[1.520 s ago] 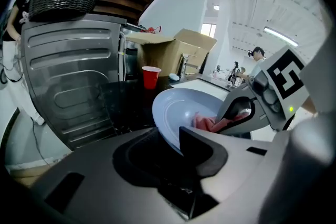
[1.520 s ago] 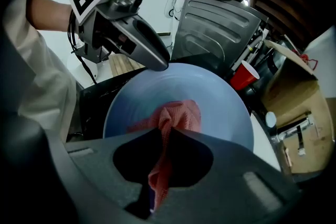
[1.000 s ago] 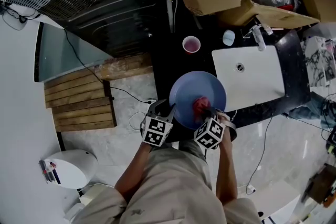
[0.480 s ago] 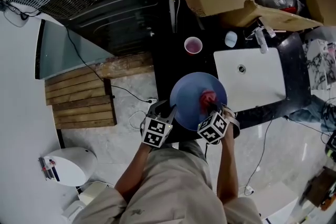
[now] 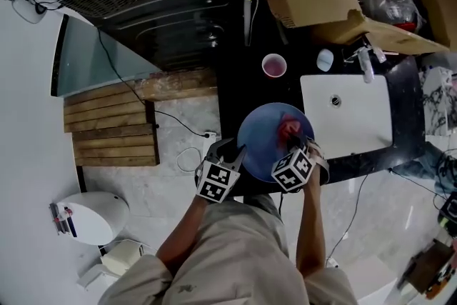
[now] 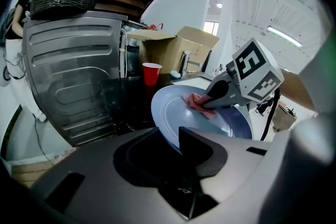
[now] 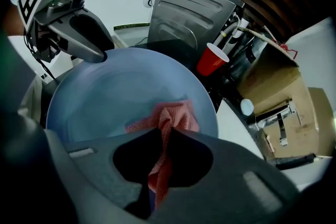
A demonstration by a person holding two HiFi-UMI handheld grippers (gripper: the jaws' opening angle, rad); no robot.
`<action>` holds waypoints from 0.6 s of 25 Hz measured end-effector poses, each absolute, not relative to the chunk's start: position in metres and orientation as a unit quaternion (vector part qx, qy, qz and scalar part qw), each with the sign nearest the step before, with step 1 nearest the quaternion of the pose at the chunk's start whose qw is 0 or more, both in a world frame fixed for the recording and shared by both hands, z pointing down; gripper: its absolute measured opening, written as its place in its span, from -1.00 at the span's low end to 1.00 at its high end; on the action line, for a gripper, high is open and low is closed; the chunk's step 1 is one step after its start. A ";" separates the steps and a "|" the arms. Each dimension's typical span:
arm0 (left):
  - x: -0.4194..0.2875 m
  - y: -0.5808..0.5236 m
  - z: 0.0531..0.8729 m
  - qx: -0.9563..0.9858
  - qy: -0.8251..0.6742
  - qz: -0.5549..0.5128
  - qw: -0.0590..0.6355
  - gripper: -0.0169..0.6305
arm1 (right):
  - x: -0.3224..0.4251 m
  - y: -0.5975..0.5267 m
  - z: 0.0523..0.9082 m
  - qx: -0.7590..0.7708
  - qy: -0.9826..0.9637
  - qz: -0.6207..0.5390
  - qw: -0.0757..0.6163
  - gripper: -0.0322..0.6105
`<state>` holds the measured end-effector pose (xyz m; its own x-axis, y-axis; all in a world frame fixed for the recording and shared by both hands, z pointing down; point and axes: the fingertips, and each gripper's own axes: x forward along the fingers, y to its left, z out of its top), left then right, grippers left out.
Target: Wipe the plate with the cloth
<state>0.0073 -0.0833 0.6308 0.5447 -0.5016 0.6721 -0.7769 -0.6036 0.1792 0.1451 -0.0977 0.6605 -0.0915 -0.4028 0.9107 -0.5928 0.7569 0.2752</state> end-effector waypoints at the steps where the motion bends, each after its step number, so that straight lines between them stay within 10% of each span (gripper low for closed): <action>1: 0.007 -0.083 0.631 0.846 -0.378 0.291 0.237 -0.58 | 0.143 -0.100 0.661 0.338 -0.735 0.079 0.582 -0.82; 15: 0.006 -0.086 0.632 0.847 -0.376 0.286 0.245 -0.58 | 0.099 -0.118 0.658 0.313 -0.768 0.045 0.557 -0.82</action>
<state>0.0064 -0.0863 0.6320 0.5538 -0.4959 0.6689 -0.7768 -0.5970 0.2005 0.0994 -0.1181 0.6580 -0.1830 -0.4316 0.8833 -0.5309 0.7996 0.2807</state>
